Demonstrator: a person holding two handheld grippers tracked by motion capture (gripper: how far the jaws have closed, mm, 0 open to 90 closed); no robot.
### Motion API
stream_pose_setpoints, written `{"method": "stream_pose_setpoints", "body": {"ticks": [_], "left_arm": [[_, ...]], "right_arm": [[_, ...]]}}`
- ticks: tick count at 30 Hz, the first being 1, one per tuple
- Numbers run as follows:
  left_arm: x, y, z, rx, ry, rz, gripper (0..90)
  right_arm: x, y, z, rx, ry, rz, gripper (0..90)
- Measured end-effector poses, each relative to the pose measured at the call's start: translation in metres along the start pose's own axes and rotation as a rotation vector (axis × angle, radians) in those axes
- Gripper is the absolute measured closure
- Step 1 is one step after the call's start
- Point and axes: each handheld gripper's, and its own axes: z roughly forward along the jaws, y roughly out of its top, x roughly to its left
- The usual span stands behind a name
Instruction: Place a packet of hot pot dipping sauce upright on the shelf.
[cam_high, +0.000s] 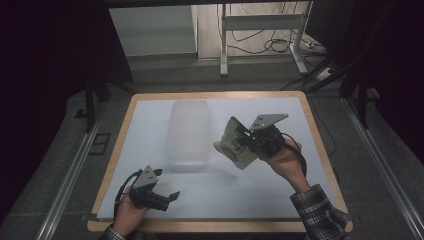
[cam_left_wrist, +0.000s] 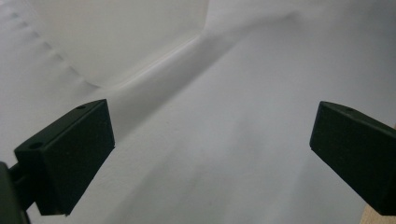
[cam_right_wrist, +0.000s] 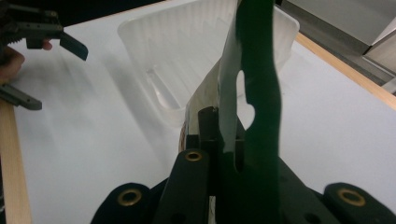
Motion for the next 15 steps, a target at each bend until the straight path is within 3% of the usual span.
{"method": "stream_pose_setpoints", "body": {"ticks": [15], "left_arm": [[0.000,0.000,0.000,0.005,-0.001,0.001,0.0]], "right_arm": [[-0.019,0.033,0.032,0.040,0.012,-0.019,89.2]]}}
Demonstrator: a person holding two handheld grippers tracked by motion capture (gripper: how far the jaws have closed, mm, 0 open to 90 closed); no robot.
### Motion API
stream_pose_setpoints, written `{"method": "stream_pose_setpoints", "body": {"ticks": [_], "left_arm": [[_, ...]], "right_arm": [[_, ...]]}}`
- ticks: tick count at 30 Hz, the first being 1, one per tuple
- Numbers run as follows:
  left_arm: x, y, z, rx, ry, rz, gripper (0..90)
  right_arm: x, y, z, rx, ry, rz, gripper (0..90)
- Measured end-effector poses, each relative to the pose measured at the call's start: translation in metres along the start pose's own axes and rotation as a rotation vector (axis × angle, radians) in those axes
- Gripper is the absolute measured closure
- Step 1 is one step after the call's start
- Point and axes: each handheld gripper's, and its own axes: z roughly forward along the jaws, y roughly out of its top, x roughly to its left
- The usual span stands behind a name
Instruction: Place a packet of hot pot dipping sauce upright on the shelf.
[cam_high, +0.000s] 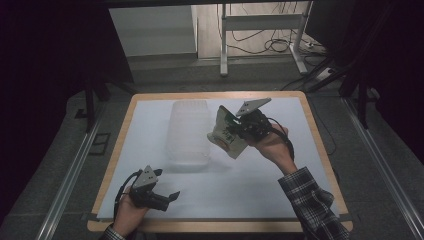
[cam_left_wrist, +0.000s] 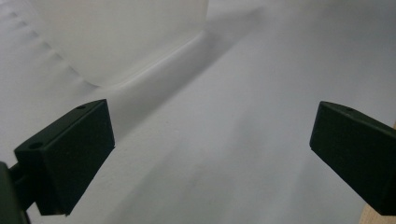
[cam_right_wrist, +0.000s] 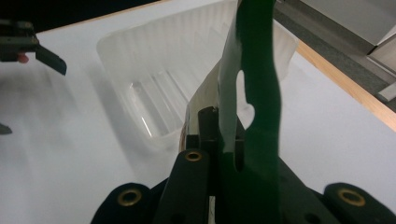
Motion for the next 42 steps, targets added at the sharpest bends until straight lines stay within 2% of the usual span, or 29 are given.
{"method": "stream_pose_setpoints", "body": {"ticks": [18,22,32,42], "left_arm": [[0.000,0.000,0.000,0.002,-0.003,0.001,0.0],[0.000,0.000,0.001,0.004,-0.003,0.002,0.0],[0.000,0.000,0.001,0.005,-0.002,0.003,0.0],[-0.001,0.000,0.001,0.007,-0.005,0.006,0.0]], "right_arm": [[-0.012,0.033,0.037,0.074,0.047,-0.073,89.1],[-0.014,0.039,0.044,0.079,0.050,-0.076,89.2],[-0.008,0.056,0.061,0.081,0.022,-0.111,89.2],[0.000,0.070,0.077,0.074,0.028,-0.139,89.2]]}}
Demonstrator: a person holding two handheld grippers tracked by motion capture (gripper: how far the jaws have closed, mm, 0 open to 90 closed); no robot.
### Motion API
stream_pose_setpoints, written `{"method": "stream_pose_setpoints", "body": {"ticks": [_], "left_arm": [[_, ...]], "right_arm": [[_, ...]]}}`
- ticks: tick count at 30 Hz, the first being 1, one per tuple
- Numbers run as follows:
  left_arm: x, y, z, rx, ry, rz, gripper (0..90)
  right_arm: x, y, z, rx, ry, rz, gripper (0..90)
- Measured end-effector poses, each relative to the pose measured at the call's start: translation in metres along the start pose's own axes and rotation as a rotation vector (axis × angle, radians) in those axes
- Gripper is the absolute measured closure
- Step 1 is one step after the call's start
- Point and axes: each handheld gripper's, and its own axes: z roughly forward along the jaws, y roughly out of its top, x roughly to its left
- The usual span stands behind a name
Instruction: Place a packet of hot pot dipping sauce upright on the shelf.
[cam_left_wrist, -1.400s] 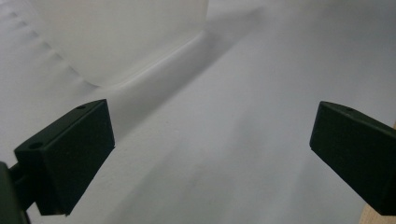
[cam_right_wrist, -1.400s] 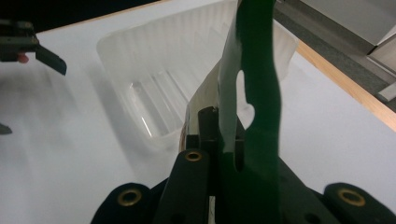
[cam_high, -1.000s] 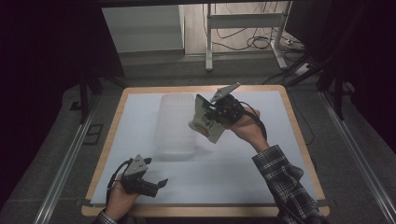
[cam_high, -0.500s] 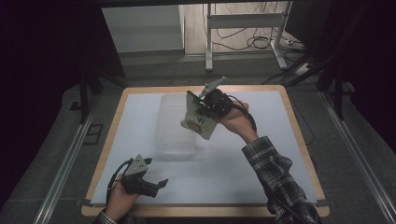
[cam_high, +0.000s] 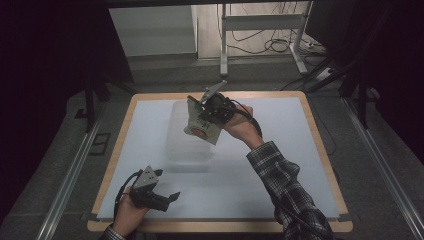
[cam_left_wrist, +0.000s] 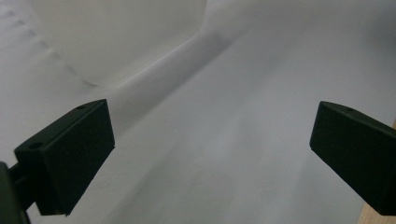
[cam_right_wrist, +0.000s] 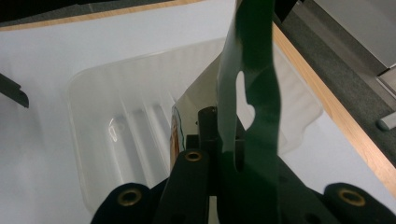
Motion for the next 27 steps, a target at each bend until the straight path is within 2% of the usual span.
{"method": "stream_pose_setpoints", "body": {"ticks": [11,16,19,27], "left_arm": [[0.000,0.000,-0.001,-0.002,0.001,0.000,0.0],[0.000,0.000,-0.001,-0.005,0.000,-0.001,0.0],[0.000,0.000,-0.001,-0.003,0.000,0.000,0.0],[0.000,0.000,0.000,-0.001,0.001,0.003,0.0]], "right_arm": [[0.007,0.009,0.015,-0.011,0.024,0.000,89.2],[0.005,0.006,0.020,-0.012,0.030,0.021,89.2],[0.005,0.004,0.019,-0.007,0.036,0.012,89.2],[0.005,0.000,0.024,0.014,0.039,0.025,89.1]]}}
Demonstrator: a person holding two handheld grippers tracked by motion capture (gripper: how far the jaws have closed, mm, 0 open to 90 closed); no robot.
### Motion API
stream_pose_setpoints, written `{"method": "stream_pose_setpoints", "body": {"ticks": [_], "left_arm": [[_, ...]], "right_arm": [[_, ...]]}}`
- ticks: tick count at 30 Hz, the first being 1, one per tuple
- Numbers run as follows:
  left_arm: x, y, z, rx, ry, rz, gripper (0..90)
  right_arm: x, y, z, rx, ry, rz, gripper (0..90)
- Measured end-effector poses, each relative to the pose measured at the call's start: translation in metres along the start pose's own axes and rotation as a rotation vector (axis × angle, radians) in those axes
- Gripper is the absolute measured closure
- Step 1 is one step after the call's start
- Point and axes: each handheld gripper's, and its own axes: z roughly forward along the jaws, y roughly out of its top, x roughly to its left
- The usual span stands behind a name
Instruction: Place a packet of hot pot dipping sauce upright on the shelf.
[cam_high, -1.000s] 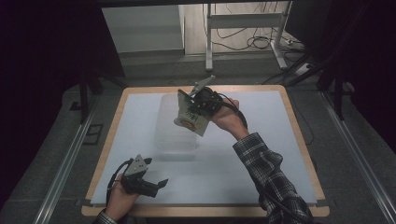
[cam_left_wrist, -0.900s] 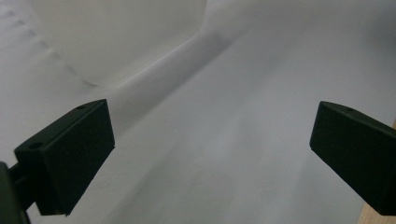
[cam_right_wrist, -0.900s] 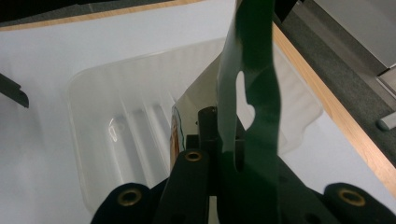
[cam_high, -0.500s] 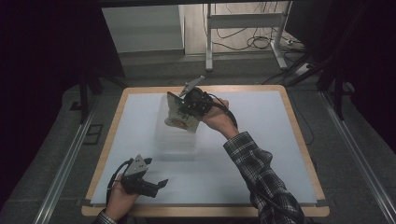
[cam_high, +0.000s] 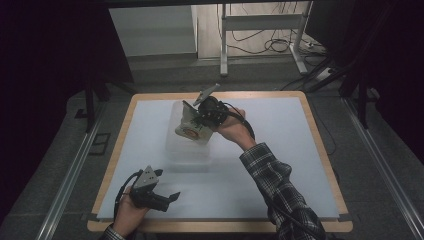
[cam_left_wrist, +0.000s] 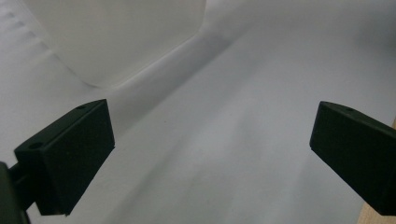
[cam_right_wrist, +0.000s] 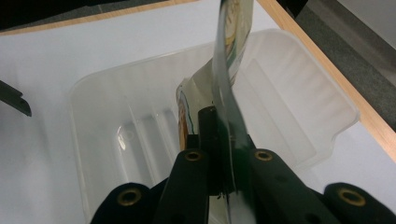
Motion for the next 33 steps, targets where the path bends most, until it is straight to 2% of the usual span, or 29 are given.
{"method": "stream_pose_setpoints", "body": {"ticks": [6,7,9,12,16,18,19,20,24,28,29,32,33], "left_arm": [[0.000,0.000,0.000,0.001,0.000,0.000,0.0],[0.000,0.000,0.000,0.000,0.000,0.000,0.0],[0.000,0.000,0.000,0.000,0.000,-0.001,0.0],[0.000,0.000,0.000,-0.004,-0.001,-0.004,0.0],[0.000,0.000,0.000,0.000,-0.001,-0.001,0.0],[0.000,0.000,0.000,0.000,-0.001,-0.001,0.0],[0.000,0.000,0.000,0.000,0.000,0.001,0.0],[0.000,0.000,0.000,0.000,0.000,0.001,0.0],[0.000,0.000,0.000,0.001,0.001,0.001,0.0],[0.000,0.000,0.000,0.001,0.001,0.000,0.0],[0.000,0.000,0.000,0.002,0.001,0.000,0.0],[-0.001,0.000,0.000,0.002,0.001,0.000,0.0],[-0.001,0.000,0.000,0.003,0.001,0.001,0.0]], "right_arm": [[0.002,-0.001,0.006,0.012,0.019,-0.005,89.2],[0.005,-0.001,0.012,0.047,0.034,-0.028,89.1],[0.011,-0.002,0.021,0.092,0.020,-0.079,89.1],[0.014,-0.003,0.028,0.078,0.018,-0.066,87.0],[0.012,-0.002,0.025,0.038,0.011,-0.037,75.4],[0.012,-0.002,0.024,0.034,0.008,-0.034,73.2],[0.011,-0.002,0.022,0.021,0.000,-0.031,66.2],[0.011,-0.002,0.022,0.021,0.000,-0.031,66.2],[0.010,-0.005,0.018,0.001,-0.007,-0.004,56.1],[0.011,-0.006,0.016,-0.013,-0.005,0.007,49.7],[0.011,-0.006,0.014,-0.021,-0.001,0.017,45.8],[0.011,-0.007,0.012,-0.022,0.006,0.019,43.4],[0.011,-0.007,0.012,-0.017,0.017,0.035,40.8]]}}
